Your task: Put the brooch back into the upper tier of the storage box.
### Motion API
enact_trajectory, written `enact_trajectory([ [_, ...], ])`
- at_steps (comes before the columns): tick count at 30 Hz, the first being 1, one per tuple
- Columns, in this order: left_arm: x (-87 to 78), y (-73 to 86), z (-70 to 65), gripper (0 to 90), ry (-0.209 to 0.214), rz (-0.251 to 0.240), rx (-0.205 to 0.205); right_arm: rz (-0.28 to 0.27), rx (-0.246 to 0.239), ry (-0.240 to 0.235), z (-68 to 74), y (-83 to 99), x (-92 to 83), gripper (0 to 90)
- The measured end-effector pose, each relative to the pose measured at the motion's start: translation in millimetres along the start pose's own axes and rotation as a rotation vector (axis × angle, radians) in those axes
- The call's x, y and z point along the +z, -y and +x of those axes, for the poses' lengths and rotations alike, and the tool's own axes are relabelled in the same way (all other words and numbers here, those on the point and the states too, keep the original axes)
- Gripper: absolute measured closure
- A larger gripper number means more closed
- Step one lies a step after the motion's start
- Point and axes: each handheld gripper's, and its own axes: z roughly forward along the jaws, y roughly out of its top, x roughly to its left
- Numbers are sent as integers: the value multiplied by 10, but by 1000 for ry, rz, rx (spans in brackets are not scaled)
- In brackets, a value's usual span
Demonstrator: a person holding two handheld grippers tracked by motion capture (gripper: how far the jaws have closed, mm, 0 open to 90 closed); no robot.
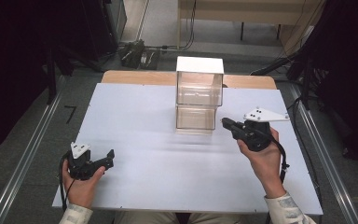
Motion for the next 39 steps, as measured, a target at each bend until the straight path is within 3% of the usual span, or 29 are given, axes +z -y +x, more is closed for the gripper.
enact_trajectory([
  [39,-12,-3,9,74,5,-6,-6,-97,-8,-19,43,-250,31,867],
])
